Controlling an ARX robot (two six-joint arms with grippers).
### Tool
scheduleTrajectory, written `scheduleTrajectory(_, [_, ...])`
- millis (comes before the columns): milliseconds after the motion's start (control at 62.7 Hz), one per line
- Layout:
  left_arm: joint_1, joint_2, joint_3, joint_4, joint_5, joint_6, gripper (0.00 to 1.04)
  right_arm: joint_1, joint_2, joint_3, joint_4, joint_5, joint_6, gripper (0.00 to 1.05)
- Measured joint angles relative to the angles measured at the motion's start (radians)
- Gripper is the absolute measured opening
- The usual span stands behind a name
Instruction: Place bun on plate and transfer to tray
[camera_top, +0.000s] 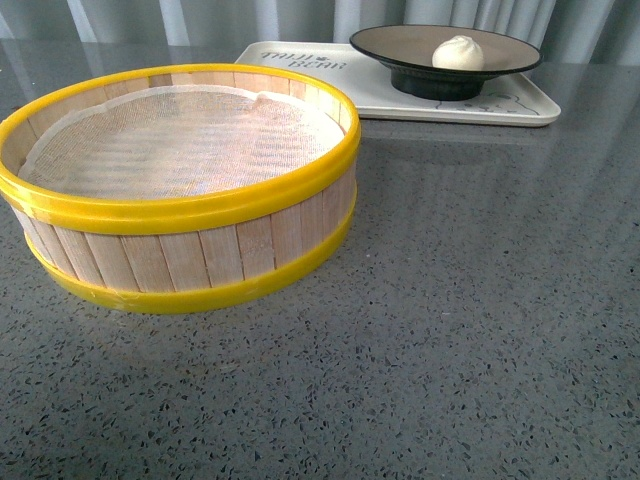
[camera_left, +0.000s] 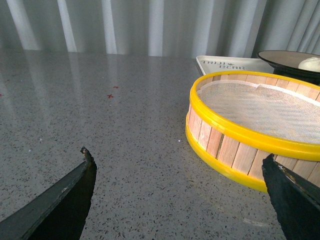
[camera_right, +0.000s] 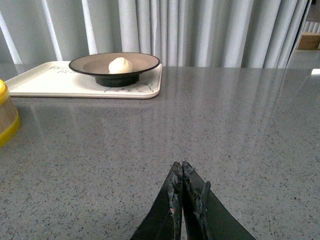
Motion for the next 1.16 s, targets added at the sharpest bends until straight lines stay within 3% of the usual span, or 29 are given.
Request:
scheduleTrajectory(207, [0.0, 0.0, 0.0, 0.0, 0.0, 0.0, 0.98, 0.0, -0.001, 0.0, -0.002, 0.0, -0.001, 0.03])
scheduleTrajectory(510, [0.0, 0.0, 0.0, 0.0, 0.0, 0.0, 0.98, 0.0, -0.001, 0.0, -0.002, 0.0, -0.001, 0.52])
scheduleTrajectory(606, [0.0, 0.0, 0.0, 0.0, 0.0, 0.0, 0.98, 0.0, -0.001, 0.0, -0.002, 0.0, -0.001, 0.79])
scheduleTrajectory(718, [0.0, 0.0, 0.0, 0.0, 0.0, 0.0, 0.98, 0.0, -0.001, 0.0, -0.002, 0.0, -0.001, 0.96])
scheduleTrajectory(1164, [0.0, 0.0, 0.0, 0.0, 0.0, 0.0, 0.98, 0.0, -0.001, 0.0, -0.002, 0.0, 0.0, 0.96])
